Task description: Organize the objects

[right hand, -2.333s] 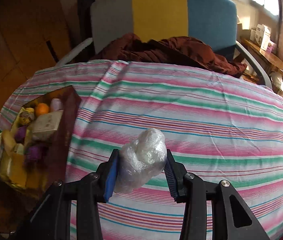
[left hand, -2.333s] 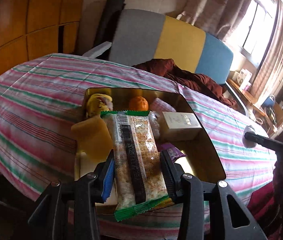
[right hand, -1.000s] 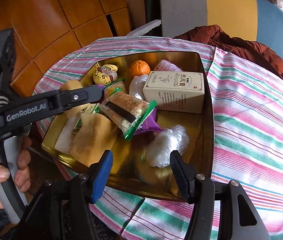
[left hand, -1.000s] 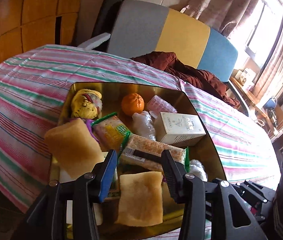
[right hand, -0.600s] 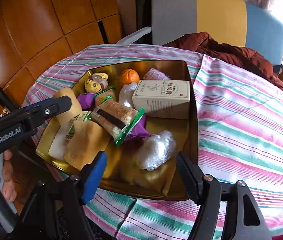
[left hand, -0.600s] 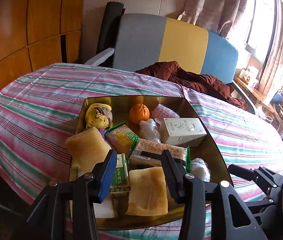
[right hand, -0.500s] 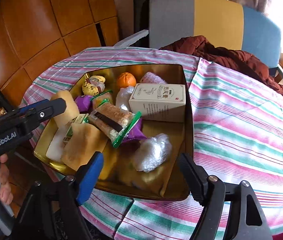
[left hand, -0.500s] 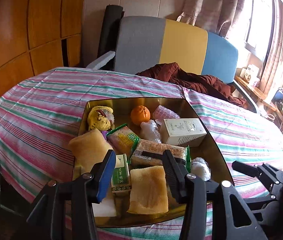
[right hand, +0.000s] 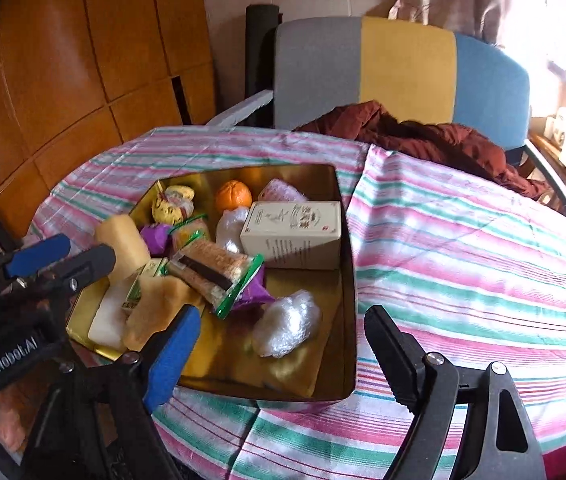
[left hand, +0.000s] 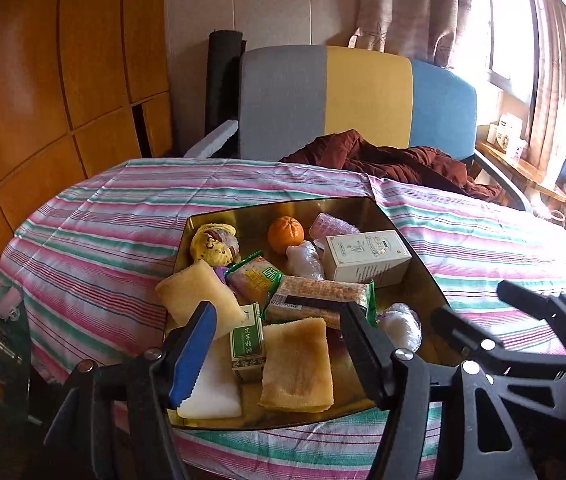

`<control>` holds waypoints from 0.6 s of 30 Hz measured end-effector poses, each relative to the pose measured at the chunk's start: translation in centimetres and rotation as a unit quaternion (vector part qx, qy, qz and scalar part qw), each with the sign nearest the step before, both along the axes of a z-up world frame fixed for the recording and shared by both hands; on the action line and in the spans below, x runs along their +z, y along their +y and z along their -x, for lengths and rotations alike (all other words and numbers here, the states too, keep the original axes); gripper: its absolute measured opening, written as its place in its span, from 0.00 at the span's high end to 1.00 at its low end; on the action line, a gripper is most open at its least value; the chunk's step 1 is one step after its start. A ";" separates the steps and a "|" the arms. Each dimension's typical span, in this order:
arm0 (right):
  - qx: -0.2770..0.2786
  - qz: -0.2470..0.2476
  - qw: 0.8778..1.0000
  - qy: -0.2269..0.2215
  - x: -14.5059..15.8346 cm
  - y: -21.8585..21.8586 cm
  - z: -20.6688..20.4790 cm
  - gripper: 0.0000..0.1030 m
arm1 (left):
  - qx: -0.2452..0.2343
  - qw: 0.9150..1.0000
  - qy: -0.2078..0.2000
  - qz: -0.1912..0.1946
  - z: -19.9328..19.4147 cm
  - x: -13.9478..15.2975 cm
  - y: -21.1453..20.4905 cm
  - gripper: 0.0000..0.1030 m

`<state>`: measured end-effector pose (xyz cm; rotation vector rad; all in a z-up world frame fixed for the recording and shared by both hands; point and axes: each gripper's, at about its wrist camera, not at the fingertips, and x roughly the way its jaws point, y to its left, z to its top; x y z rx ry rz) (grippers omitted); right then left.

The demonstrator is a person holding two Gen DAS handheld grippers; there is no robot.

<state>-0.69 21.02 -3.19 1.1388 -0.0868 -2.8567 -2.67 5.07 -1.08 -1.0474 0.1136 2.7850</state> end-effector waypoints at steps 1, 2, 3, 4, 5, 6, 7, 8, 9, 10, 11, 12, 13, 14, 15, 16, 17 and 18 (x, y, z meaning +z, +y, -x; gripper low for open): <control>-0.008 0.001 1.000 0.010 0.2 0.1 -0.3 0.18 | 0.005 1.000 -0.001 0.001 -0.1 -0.1 0.0 0.36; -0.016 0.001 1.000 0.018 0.4 0.2 -0.5 0.15 | 0.011 1.000 -0.005 0.000 -0.1 -0.1 0.0 0.36; -0.023 -0.001 0.999 0.024 0.4 0.4 -0.7 0.11 | 0.015 1.000 -0.009 -0.004 -0.1 -0.1 -0.1 0.36; -0.029 -0.003 0.999 0.026 0.4 0.5 -0.7 0.09 | 0.019 1.000 -0.013 -0.007 0.0 -0.2 -0.1 0.36; -0.032 -0.005 0.999 0.025 0.4 0.6 -0.6 0.08 | 0.026 1.000 -0.017 -0.006 0.0 -0.3 -0.2 0.36; -0.033 -0.005 0.999 0.021 0.3 0.7 -0.5 0.08 | 0.035 0.999 -0.019 -0.002 0.2 -0.4 -0.3 0.36; -0.034 -0.005 0.999 0.018 0.2 0.7 -0.4 0.08 | 0.041 0.999 -0.020 0.001 0.2 -0.4 -0.3 0.36; -0.035 -0.004 0.999 0.017 0.2 0.8 -0.4 0.08 | 0.043 0.999 -0.020 0.004 0.2 -0.5 -0.4 0.36; -0.036 -0.003 0.999 0.017 0.2 0.8 -0.4 0.07 | 0.046 0.999 -0.019 0.006 0.3 -0.5 -0.5 0.36; -0.035 -0.002 0.999 0.018 0.2 0.8 -0.4 0.07 | 0.048 0.999 -0.015 0.007 0.3 -0.6 -0.5 0.36; -0.034 -0.003 0.999 0.019 0.3 0.8 -0.5 0.07 | 0.051 0.999 -0.013 0.006 0.2 -0.6 -0.6 0.36; -0.033 -0.003 0.999 0.020 0.3 0.8 -0.6 0.07 | 0.052 0.999 -0.011 0.004 0.2 -0.6 -0.8 0.37; -0.031 -0.002 0.999 0.021 0.3 0.8 -0.7 0.07 | 0.052 0.999 -0.010 0.002 0.2 -0.6 -0.8 0.37; -0.030 -0.002 0.999 0.021 0.3 0.8 -0.7 0.07 | 0.052 0.999 -0.006 0.003 0.1 -0.5 -0.8 0.37; -0.029 -0.001 0.999 0.021 0.2 0.8 -0.8 0.07 | 0.052 0.999 0.000 0.005 0.0 -0.4 -0.8 0.37; -0.029 0.000 0.999 0.020 0.2 0.7 -0.8 0.07 | 0.052 0.999 0.005 0.008 -0.2 -0.3 -0.8 0.37; -0.027 0.000 0.999 0.019 0.1 0.7 -0.7 0.07 | 0.051 0.999 0.008 0.010 -0.3 -0.2 -0.7 0.37; -0.026 0.001 1.000 0.017 0.0 0.6 -0.7 0.07 | 0.049 0.999 0.009 0.009 -0.3 -0.2 -0.7 0.37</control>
